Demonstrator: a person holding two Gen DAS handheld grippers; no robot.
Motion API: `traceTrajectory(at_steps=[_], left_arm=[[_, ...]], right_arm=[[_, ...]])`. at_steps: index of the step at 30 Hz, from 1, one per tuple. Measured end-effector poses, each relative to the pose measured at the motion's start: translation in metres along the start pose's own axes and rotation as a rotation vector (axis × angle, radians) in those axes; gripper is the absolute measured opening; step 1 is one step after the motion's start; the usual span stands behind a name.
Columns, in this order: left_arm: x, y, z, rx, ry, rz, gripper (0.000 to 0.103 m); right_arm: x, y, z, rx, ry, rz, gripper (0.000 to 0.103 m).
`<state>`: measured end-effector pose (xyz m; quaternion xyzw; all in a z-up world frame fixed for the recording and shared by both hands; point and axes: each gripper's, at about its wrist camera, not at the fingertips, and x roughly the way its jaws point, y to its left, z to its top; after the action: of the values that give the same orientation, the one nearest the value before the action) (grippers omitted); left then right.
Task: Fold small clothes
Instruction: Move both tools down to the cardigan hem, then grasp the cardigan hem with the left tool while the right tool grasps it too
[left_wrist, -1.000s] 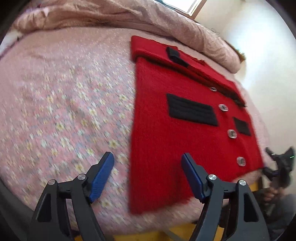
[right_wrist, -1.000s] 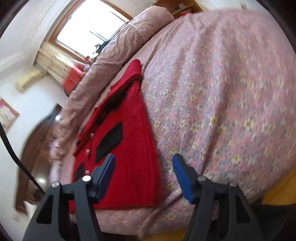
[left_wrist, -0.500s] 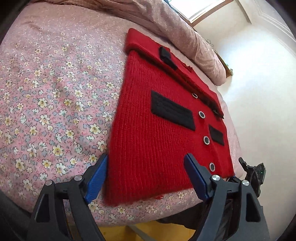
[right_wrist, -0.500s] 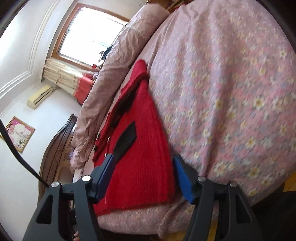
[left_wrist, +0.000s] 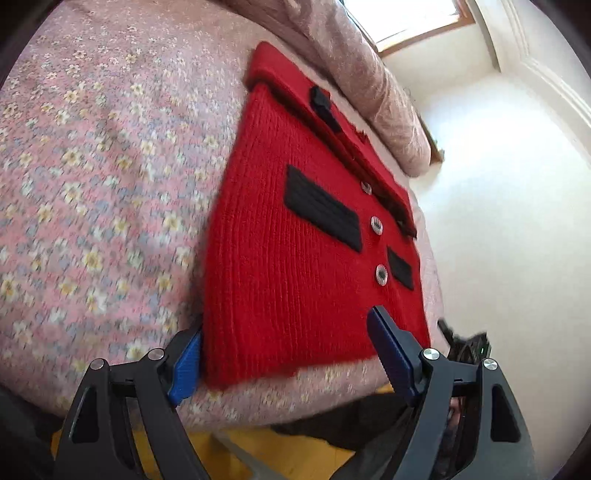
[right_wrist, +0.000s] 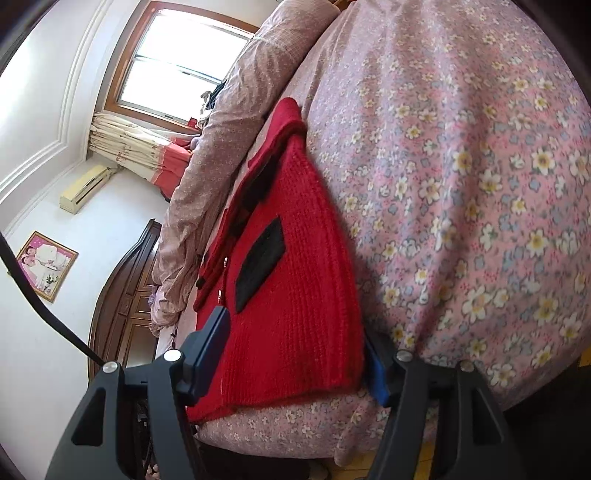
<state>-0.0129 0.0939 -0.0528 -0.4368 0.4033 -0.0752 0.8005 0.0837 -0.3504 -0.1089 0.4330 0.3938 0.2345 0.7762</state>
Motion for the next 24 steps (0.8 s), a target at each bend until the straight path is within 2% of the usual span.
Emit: traceTrajectory(at_steps=[4, 7, 11, 18, 23, 24], left_arm=[[0.011, 0.001, 0.014, -0.037, -0.055, -0.023, 0.075], [0.009, 0.0, 0.004, -0.021, -0.025, -0.041, 0.075], [0.001, 0.009, -0.015, -0.101, 0.011, -0.114, 0.075], [0.02, 0.002, 0.013, -0.102, -0.035, -0.141, 0.075], [0.015, -0.001, -0.008, -0.093, 0.017, -0.19, 0.074], [0.014, -0.001, -0.009, -0.084, 0.013, -0.18, 0.074]], right_arm=[[0.004, 0.001, 0.001, 0.003, -0.002, -0.007, 0.069], [0.008, 0.003, 0.003, 0.005, -0.003, -0.012, 0.069], [0.009, 0.006, 0.004, 0.003, -0.004, -0.014, 0.069], [0.013, 0.008, 0.007, -0.003, -0.003, -0.026, 0.069], [0.015, 0.01, 0.008, -0.003, -0.004, -0.025, 0.069], [0.016, 0.01, 0.009, -0.003, -0.004, -0.025, 0.069]])
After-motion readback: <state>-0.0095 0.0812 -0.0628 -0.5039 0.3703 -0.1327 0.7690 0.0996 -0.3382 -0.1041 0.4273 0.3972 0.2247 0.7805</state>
